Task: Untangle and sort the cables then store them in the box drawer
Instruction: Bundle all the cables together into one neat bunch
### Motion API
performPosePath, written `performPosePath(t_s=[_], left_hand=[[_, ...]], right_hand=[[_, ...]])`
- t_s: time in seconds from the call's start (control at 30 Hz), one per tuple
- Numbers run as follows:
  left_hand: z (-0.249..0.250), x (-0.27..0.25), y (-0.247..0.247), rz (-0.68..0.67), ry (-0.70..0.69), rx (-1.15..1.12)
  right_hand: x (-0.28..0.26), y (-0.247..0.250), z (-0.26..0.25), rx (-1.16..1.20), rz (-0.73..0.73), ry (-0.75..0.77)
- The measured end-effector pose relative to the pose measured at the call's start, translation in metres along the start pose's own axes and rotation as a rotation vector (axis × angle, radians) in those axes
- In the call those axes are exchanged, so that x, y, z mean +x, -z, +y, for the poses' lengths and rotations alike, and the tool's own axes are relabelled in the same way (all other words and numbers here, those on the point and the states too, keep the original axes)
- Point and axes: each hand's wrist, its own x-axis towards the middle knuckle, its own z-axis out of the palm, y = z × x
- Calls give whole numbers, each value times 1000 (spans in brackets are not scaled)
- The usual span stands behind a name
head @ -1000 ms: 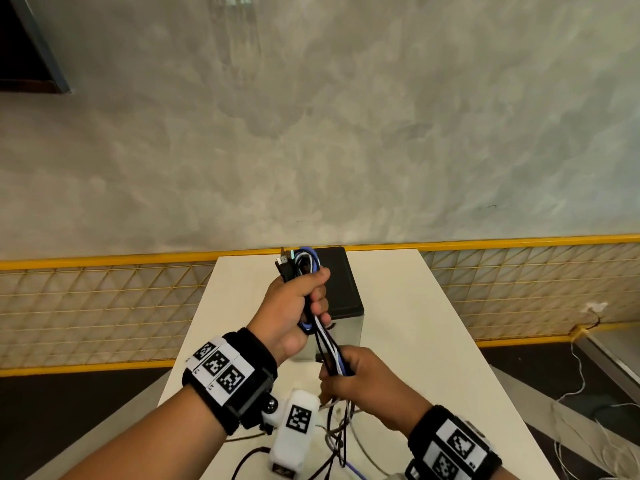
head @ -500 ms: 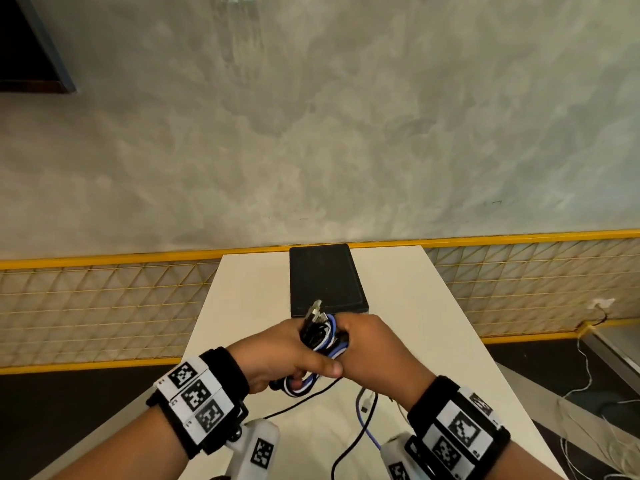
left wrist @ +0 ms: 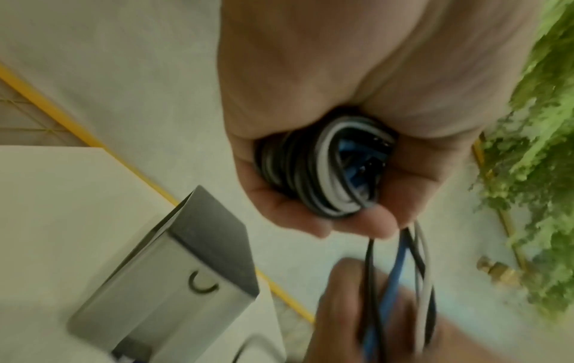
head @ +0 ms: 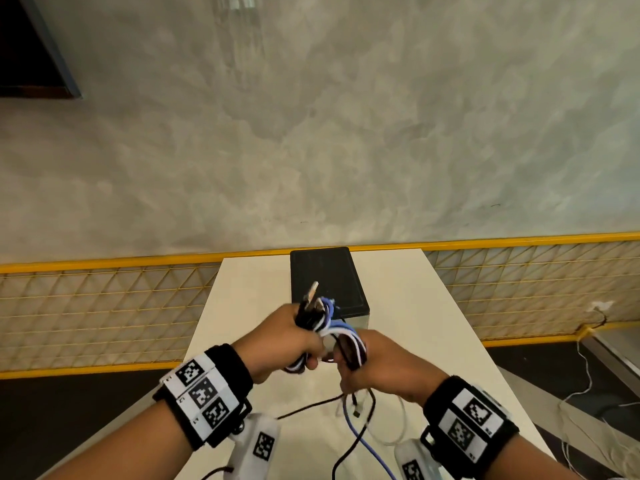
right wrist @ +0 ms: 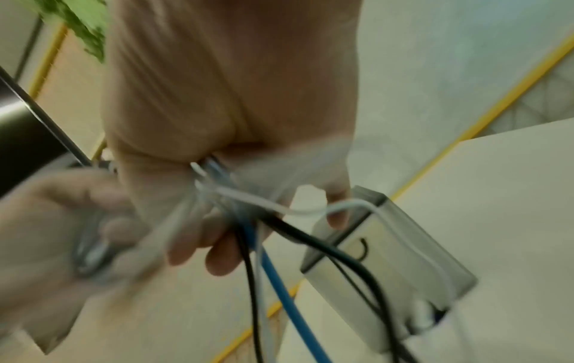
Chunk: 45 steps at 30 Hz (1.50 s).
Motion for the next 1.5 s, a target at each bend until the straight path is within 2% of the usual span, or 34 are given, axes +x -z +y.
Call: performPosePath(t_s=[0.07, 0.13, 0.23, 0.33, 0.43, 0.57, 0.67, 0.73, 0.9, 1.03, 1.13, 1.33, 1.5], left_hand=[[13, 4, 16, 120, -29, -53], [23, 7, 32, 189, -50, -83], [25, 5, 35, 166, -37, -19], [15, 7, 23, 122, -9, 22], [9, 8, 15, 93, 19, 80], [7, 8, 3, 9, 25, 158], [16, 9, -4, -12, -22, 125], [22, 10, -1, 1, -47, 90], [15, 10, 10, 42, -68, 9], [-2, 12, -4, 60, -68, -138], [-18, 15, -20, 52, -93, -175], [-33, 17, -46, -19, -130, -271], [-39, 18, -50, -91, -113, -273]], right_hand=[[-3, -5, 20, 51, -11, -62], [-6, -7, 39, 8, 76, -123], [-7, -2, 62, -169, 151, -134], [-12, 5, 73, -292, 105, -250], [-21, 22, 67, -151, -20, -310], [-16, 30, 15, 24, 26, -57], [1, 10, -9, 151, -30, 101], [7, -4, -10, 268, 54, 131], [7, -8, 4, 433, 286, 64], [12, -9, -1, 492, 468, 44], [18, -15, -2, 534, 440, -19], [13, -28, -4, 902, 321, -76], [13, -34, -1, 770, 305, -90]])
